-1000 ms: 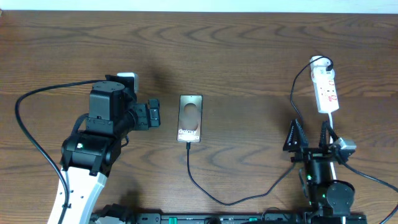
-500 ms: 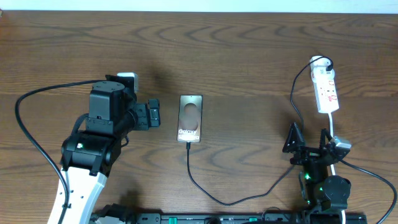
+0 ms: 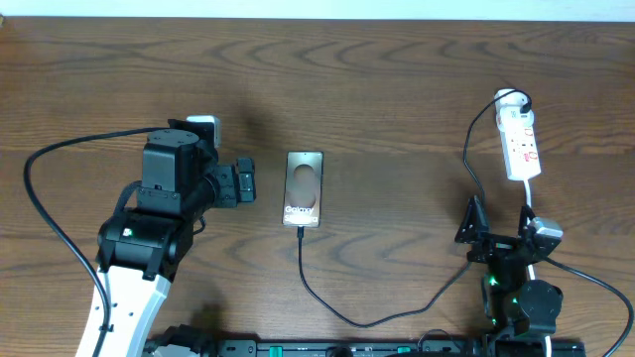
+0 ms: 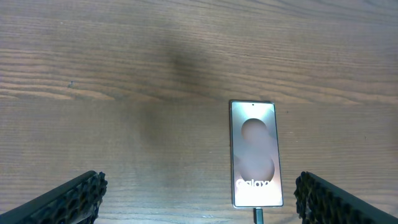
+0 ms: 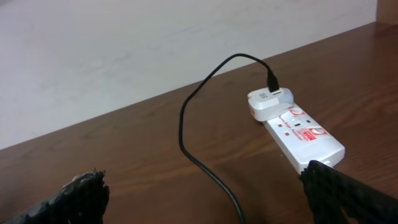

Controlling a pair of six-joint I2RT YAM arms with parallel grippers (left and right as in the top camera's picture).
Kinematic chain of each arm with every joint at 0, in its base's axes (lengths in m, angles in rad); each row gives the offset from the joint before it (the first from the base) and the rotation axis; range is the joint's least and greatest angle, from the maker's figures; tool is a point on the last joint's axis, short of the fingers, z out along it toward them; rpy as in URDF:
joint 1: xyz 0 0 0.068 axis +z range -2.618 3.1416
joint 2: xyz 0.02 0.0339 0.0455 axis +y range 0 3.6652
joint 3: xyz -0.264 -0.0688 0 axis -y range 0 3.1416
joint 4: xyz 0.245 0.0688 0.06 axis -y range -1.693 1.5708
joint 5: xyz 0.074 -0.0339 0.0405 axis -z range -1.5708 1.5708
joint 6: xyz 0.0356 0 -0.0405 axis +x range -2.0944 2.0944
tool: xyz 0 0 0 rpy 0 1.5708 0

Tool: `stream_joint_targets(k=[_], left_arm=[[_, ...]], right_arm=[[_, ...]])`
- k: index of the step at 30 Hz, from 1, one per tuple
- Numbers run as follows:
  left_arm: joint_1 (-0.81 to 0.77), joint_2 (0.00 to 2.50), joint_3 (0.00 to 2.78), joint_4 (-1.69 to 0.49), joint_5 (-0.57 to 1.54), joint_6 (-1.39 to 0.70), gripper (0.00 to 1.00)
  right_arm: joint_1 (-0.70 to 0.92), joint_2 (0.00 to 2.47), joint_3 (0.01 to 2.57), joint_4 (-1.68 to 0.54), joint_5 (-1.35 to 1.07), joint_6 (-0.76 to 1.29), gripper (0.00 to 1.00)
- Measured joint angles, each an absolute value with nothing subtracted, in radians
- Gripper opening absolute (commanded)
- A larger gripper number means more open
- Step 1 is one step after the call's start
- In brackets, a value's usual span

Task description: Plug charger to phone and switch on socket

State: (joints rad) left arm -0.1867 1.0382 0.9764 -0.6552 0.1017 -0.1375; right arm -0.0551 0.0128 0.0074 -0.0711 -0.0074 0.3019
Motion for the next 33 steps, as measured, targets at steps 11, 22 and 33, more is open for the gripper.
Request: stream_joint_targets(k=[11, 22, 33], left_arm=[[-0.187, 1.038, 0.976, -0.655, 0.102, -0.138, 0.99], [-0.192, 0.968, 0.96, -0.655, 0.102, -0.138, 0.98], [-0.187, 0.696, 0.829, -0.656, 0.102, -0.138, 0.99]], right_arm=[[-0.055, 0.013, 0.007, -0.071, -0.007, 0.302, 0.99], [-0.055, 0.013, 0.007, -0.071, -0.007, 0.302, 0.99], [-0.055, 0.012, 0.007, -0.071, -0.007, 0.302, 0.99]])
